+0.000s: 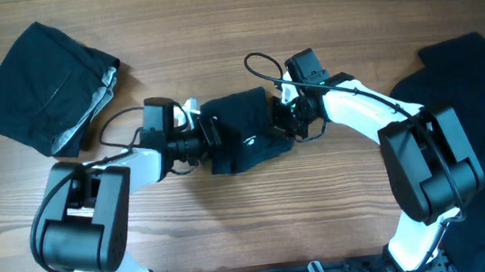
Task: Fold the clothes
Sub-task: 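Carry the folded shirt left and place it on the upper-left stack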
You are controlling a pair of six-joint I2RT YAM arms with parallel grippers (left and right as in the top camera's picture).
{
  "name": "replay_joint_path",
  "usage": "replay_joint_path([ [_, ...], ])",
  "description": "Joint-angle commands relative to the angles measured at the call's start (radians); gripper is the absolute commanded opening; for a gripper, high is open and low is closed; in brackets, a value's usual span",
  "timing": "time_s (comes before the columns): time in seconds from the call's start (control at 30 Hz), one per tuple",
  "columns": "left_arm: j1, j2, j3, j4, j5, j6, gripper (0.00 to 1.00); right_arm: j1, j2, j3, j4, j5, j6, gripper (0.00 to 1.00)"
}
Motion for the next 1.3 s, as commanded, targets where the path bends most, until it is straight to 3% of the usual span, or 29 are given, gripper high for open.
replay_joint_path([
  [0.0,-0.045,0.039,-0.021,0.023,-0.109,-0.017,0.48,0.011,0.013,0.005,-0.002,-0.010,0.006,0.07],
  [0.13,-0.040,0.039,-0.021,0.035,-0.112,0.007,0.15,0.011,0.013,0.005,-0.028,-0.009,0.003,0.06],
  [0.23,0.006,0.019,-0.018,0.031,0.007,0.078,0.04,-0.004,0.008,0.006,-0.051,-0.017,-0.023,0.06],
  [0.4,0.188,-0.096,0.059,-0.136,0.184,0.203,0.04,-0.091,-0.156,0.040,-0.073,-0.196,-0.130,0.05],
  [0.6,0.350,-0.266,0.244,-0.150,0.257,0.144,0.04,-0.098,-0.395,0.042,-0.077,-0.101,-0.073,0.06],
  [0.7,0.468,-0.282,0.358,-0.150,0.188,0.137,0.04,-0.098,-0.395,0.041,-0.089,-0.100,-0.072,0.06],
  [0.87,0.684,-0.259,0.385,-0.153,-0.132,0.110,0.04,-0.098,-0.395,0.041,-0.132,-0.074,-0.073,0.06],
  [1.1,0.815,-0.092,0.385,-0.199,-0.262,0.115,0.04,-0.098,-0.395,0.041,-0.198,-0.059,-0.076,0.06],
  [1.13,0.821,-0.077,0.385,-0.198,-0.312,0.115,0.07,-0.098,-0.395,0.041,-0.203,-0.059,-0.075,0.07],
  [1.17,0.822,-0.070,0.385,-0.195,-0.335,0.115,0.21,-0.098,-0.395,0.041,-0.203,-0.059,-0.075,0.09],
  [1.2,0.822,-0.068,0.385,-0.203,-0.357,0.124,0.85,-0.098,-0.395,0.041,-0.204,-0.060,-0.075,0.10],
  [1.23,0.827,-0.072,0.385,-0.211,-0.349,0.146,1.00,-0.098,-0.395,0.041,-0.207,-0.060,-0.075,0.10],
  [1.27,0.839,-0.083,0.385,-0.242,-0.345,0.149,1.00,-0.098,-0.395,0.041,-0.210,-0.060,-0.075,0.10],
])
